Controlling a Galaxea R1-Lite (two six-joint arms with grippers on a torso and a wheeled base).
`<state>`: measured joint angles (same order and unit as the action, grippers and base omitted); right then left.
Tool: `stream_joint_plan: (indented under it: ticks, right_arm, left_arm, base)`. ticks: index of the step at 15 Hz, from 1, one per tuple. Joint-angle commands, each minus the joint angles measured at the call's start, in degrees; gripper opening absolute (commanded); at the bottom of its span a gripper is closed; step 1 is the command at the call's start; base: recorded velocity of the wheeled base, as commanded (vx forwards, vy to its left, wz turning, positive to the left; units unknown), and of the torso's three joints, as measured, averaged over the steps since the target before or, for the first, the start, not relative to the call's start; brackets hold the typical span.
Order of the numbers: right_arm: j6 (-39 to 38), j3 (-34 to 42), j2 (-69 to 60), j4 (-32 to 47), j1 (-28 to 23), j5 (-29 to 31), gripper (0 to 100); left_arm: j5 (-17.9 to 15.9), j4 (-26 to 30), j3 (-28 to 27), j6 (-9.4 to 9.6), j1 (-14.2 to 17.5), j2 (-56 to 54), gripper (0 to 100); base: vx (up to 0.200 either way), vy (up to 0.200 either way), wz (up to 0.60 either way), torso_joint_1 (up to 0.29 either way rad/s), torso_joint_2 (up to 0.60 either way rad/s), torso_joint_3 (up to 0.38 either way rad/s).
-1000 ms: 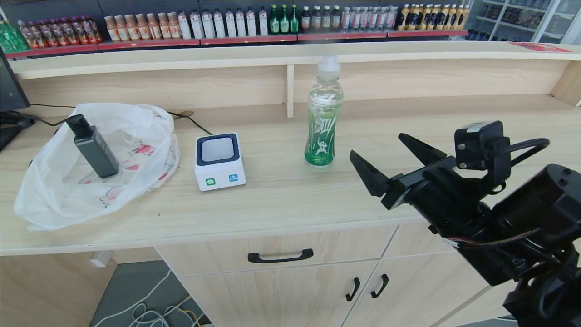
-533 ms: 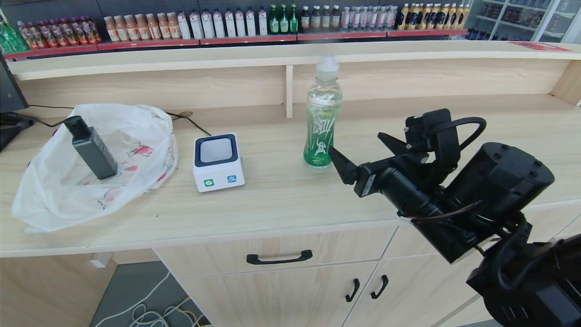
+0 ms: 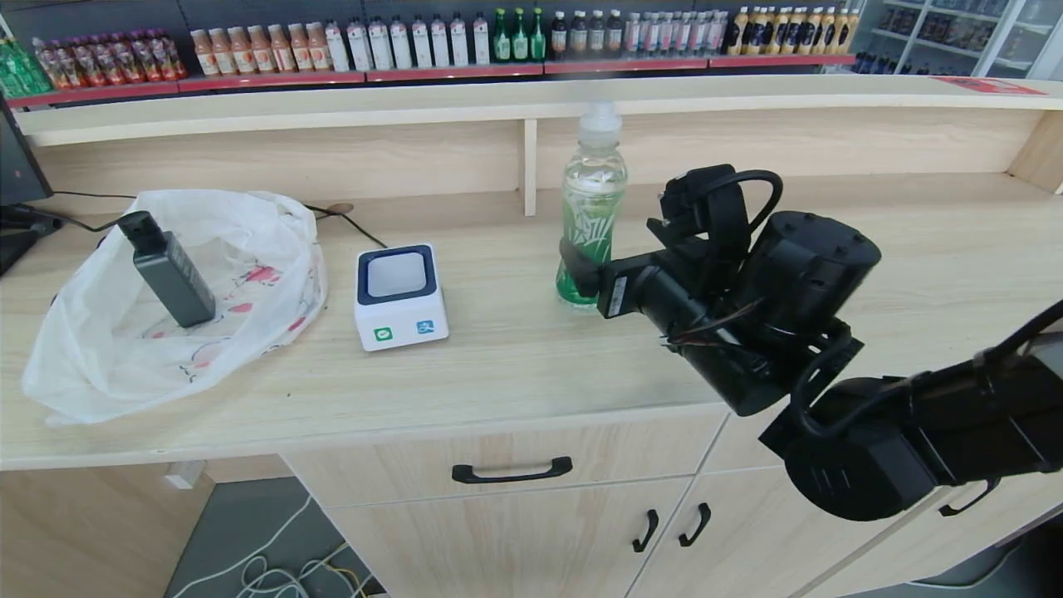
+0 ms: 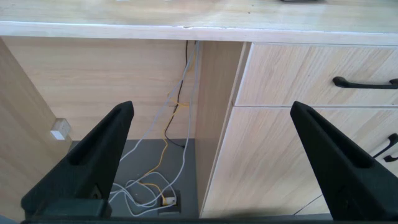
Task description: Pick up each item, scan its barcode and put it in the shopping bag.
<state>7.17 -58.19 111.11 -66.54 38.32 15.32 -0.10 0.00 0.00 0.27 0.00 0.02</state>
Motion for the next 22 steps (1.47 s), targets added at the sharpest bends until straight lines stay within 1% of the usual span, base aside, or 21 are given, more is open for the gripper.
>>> stream_joint_plan:
  ticks: [1,6,8,9,11,12,13,14,19,22]
  right_arm:
    - [-0.14,-3.78,3.68,0.62,-0.79,-0.12,100]
    - [-0.14,-7.56,7.81,1.76,-2.19,-0.21,100]
    - [-0.22,-10.98,9.48,3.34,-2.81,-0.21,100]
    - [-0.14,-14.94,11.15,5.1,-3.16,-0.38,100]
    - [-0.05,-19.6,12.56,8.53,-3.6,-1.26,100]
    - [-0.05,-21.53,13.52,9.14,-3.69,-1.35,100]
    - [-0.05,-21.71,13.61,9.14,-3.69,-1.35,100]
    - [-0.14,-25.22,15.19,10.11,-3.95,-1.35,100]
    - [-0.05,-27.95,16.51,10.9,-3.86,-1.35,100]
    - [-0.05,-28.04,16.51,10.9,-4.04,-1.35,100]
  left_arm:
    - [0.01,0.0,0.0,0.0,0.0,0.06,100]
    - [0.01,0.0,0.0,0.0,0.0,0.06,100]
    - [0.01,0.0,0.0,0.0,0.0,0.06,100]
    - [0.01,0.0,0.0,0.0,0.0,0.06,100]
    - [0.01,0.0,0.0,0.0,0.0,0.06,100]
    - [0.01,0.0,0.0,0.0,0.0,0.06,100]
    - [0.01,0.0,0.0,0.0,0.0,0.06,100]
    - [0.01,0.0,0.0,0.0,0.0,0.06,100]
    - [0.01,0.0,0.0,0.0,0.0,0.06,100]
    - [0.01,0.0,0.0,0.0,0.0,0.06,100]
  base:
    - [0.0,0.0,0.0,0.0,0.0,0.0]
    - [0.0,0.0,0.0,0.0,0.0,0.0]
    - [0.0,0.0,0.0,0.0,0.0,0.0]
    - [0.0,0.0,0.0,0.0,0.0,0.0]
    - [0.0,0.0,0.0,0.0,0.0,0.0]
    - [0.0,0.0,0.0,0.0,0.0,0.0]
    - [0.0,0.0,0.0,0.0,0.0,0.0]
    - [0.0,0.0,0.0,0.0,0.0,0.0]
    - [0.0,0.0,0.0,0.0,0.0,0.0]
    - [0.0,0.0,0.0,0.0,0.0,0.0]
